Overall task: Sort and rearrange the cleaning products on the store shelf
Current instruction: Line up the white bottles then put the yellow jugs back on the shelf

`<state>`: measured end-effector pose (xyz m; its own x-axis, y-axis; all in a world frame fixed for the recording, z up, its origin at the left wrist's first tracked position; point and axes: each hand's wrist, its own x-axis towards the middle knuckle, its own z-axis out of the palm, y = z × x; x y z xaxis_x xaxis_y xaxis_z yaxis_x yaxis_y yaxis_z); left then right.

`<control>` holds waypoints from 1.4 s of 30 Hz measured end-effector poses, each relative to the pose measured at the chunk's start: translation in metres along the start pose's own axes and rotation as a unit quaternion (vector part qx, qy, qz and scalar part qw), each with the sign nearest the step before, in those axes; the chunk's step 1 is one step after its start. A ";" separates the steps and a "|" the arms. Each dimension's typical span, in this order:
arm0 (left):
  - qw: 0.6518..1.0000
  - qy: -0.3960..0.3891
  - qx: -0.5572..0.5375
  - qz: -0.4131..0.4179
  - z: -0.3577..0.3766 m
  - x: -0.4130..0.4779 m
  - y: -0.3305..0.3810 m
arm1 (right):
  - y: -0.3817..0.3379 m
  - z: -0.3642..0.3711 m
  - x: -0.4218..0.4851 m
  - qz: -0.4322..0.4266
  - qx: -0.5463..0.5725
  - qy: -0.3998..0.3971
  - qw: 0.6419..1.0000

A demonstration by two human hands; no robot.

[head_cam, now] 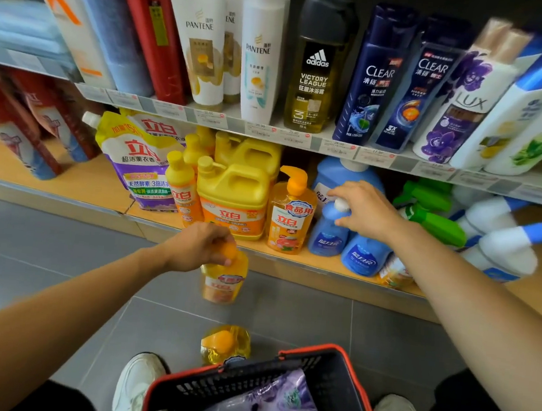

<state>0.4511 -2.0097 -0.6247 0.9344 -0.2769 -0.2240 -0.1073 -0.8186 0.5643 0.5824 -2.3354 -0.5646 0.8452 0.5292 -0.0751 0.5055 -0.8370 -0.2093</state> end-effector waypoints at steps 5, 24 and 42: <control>0.996 0.021 -0.072 0.048 -0.041 -0.003 0.046 | -0.028 0.008 -0.024 -0.037 0.131 0.104 0.985; 0.970 0.204 -0.017 0.133 -0.062 0.045 0.111 | -0.055 0.067 -0.046 0.090 0.462 0.106 0.876; 0.954 0.201 0.200 0.099 -0.033 0.096 0.061 | -0.071 0.087 0.011 0.153 0.467 0.167 0.855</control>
<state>0.5449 -2.0698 -0.5856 0.9285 -0.2960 0.2243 -0.3408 -0.9190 0.1982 0.5408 -2.2583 -0.6356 0.9943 0.1056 -0.0158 0.0245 -0.3700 -0.9287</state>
